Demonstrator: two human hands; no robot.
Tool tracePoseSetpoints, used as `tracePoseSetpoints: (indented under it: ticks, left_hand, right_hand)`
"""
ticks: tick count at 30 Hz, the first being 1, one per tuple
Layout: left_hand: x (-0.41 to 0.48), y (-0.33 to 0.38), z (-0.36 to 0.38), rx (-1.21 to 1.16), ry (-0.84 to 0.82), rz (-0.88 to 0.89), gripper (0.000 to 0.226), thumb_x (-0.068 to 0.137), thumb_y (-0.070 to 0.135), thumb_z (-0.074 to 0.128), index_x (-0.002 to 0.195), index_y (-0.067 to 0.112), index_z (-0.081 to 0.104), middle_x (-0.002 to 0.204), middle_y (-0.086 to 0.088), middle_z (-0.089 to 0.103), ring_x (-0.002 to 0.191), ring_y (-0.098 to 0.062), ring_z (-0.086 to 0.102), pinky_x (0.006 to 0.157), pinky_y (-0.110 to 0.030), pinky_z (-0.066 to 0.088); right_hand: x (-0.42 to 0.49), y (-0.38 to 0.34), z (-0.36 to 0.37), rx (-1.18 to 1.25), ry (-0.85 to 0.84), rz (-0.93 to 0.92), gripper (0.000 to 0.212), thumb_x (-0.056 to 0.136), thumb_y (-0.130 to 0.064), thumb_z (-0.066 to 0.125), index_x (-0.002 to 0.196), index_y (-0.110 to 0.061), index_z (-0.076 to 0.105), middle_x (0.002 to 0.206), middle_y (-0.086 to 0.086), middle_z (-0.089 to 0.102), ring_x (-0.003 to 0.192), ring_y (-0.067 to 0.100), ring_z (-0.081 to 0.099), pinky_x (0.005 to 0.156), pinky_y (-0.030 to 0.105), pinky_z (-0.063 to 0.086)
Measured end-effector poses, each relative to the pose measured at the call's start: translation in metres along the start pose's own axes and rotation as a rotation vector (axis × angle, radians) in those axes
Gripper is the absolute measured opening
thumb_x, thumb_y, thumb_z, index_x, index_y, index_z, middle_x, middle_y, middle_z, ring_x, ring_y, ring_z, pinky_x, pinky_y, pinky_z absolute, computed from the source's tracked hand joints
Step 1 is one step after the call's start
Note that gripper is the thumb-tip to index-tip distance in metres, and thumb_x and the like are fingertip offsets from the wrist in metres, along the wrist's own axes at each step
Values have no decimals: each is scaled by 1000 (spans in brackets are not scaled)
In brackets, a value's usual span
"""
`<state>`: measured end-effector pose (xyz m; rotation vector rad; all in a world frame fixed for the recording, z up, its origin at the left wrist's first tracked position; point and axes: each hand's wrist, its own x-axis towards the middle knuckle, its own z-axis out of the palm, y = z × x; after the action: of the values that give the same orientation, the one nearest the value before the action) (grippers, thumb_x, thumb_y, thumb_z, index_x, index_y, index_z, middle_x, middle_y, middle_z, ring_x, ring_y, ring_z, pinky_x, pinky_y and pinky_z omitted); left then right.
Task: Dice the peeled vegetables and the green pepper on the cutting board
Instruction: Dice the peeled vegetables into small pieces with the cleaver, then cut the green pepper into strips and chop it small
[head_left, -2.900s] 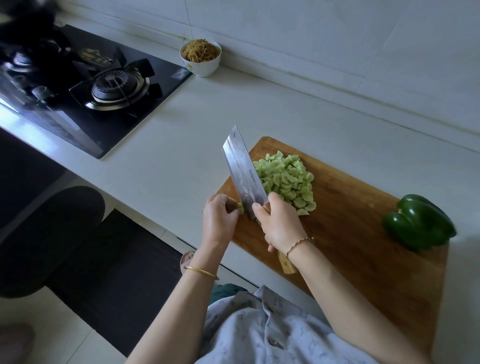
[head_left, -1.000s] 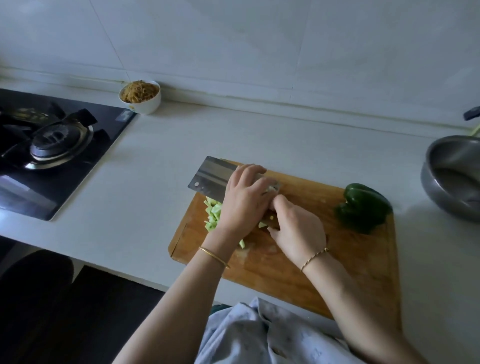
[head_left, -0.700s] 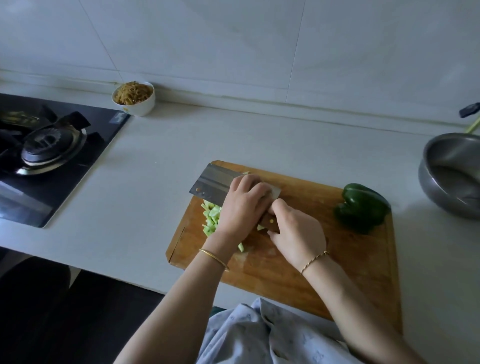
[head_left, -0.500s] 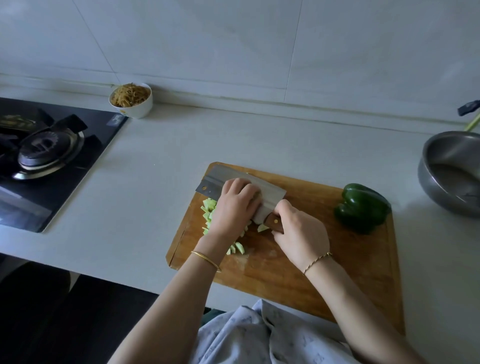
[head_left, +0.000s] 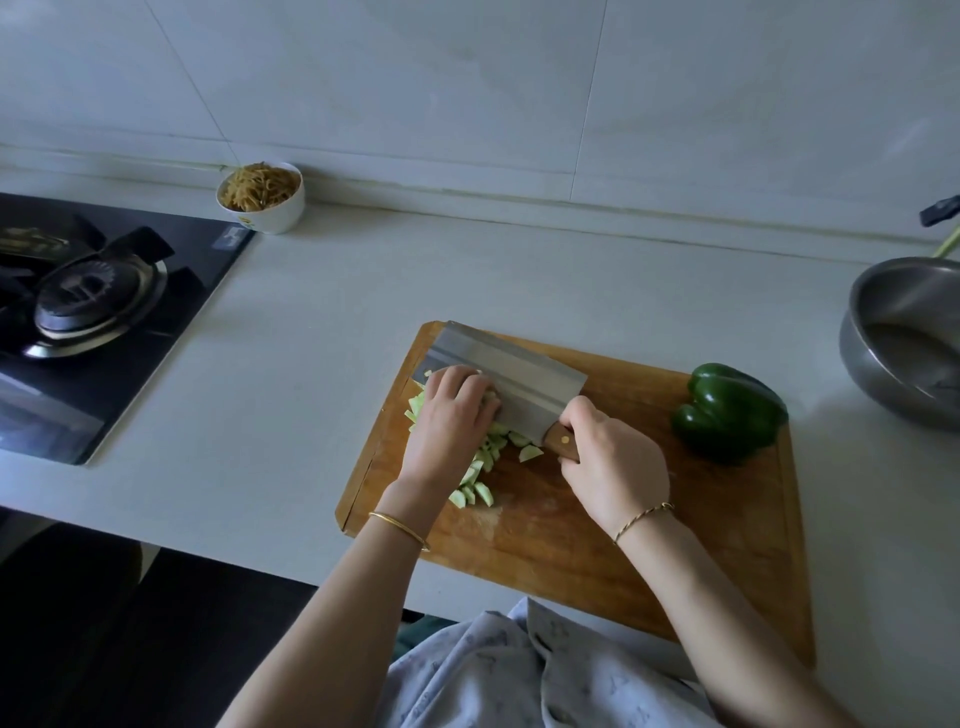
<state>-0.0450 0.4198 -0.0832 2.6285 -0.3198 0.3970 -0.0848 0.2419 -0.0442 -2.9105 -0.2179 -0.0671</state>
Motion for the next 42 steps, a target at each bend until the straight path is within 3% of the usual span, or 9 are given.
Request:
tracePoseSetpoints:
  ticks: [12, 18, 21, 25, 28, 30, 35, 38, 42]
  left_hand:
    - [-7, -2, -9, -32, -92, -163, 24, 96, 24, 53, 107, 6, 63, 115, -7, 56, 112, -24, 48, 91, -32, 43]
    - [4, 11, -21, -101, 9, -263, 25, 95, 22, 54, 116, 8, 60, 121, -6, 53, 117, -24, 44, 96, -33, 41]
    - [8, 25, -28, -139, 33, -240, 24, 95, 19, 53, 115, 9, 60, 120, -6, 54, 116, -23, 44, 96, -29, 38]
    - [18, 44, -22, -182, -29, -171, 26, 92, 13, 55, 117, 6, 59, 119, -8, 54, 115, -24, 44, 96, -28, 36]
    - [25, 62, -12, -260, -106, -81, 23, 91, 11, 57, 113, 5, 60, 116, -10, 55, 111, -27, 47, 98, -36, 40]
    - [28, 76, -3, -313, -174, -49, 24, 91, 13, 58, 114, 7, 60, 116, -8, 54, 112, -24, 48, 99, -31, 39]
    - [32, 123, 25, -456, -434, -123, 47, 92, 27, 60, 132, 8, 45, 131, -9, 44, 117, -16, 44, 92, -13, 29]
    - [35, 157, 41, -505, -567, -225, 69, 89, 39, 62, 143, 11, 29, 143, -10, 34, 119, -13, 39, 94, -22, 34]
    - [39, 199, 65, -328, -529, -140, 90, 80, 46, 70, 146, 17, 17, 142, -12, 30, 131, -28, 32, 105, -39, 36]
  right_hand:
    - [-2, 17, -1, 16, 135, 106, 25, 77, -7, 75, 93, -9, 55, 75, 6, 66, 63, 26, 64, 45, 20, 27]
    - [-10, 24, -11, 89, 163, 105, 30, 77, -11, 78, 97, -10, 56, 80, 7, 69, 69, 27, 67, 49, 18, 34]
    - [-18, 24, -21, 267, 159, 198, 31, 78, -16, 77, 98, -12, 54, 85, 3, 67, 73, 24, 65, 48, 20, 40]
    - [-29, 28, -30, 632, 163, 384, 33, 75, -16, 78, 97, -16, 53, 91, -6, 61, 77, 12, 59, 63, 30, 53]
    - [-40, 32, -45, 890, 236, 488, 24, 78, -7, 72, 94, -10, 54, 78, -2, 63, 55, 11, 59, 52, 30, 51]
    - [-52, 37, -57, 1012, 282, 549, 17, 81, -1, 67, 92, -6, 54, 67, 1, 60, 45, 16, 54, 48, 31, 50]
    - [-81, 67, -73, 1140, 399, 677, 13, 84, 4, 61, 85, -4, 51, 61, 8, 58, 43, 24, 47, 43, 34, 43]
    - [-95, 89, -80, 1117, 425, 710, 13, 85, 1, 60, 82, -4, 49, 60, 9, 55, 42, 22, 46, 40, 31, 42]
    - [-104, 118, -87, 1022, 426, 683, 12, 86, -4, 61, 85, -3, 49, 58, 5, 56, 43, 24, 49, 42, 33, 46]
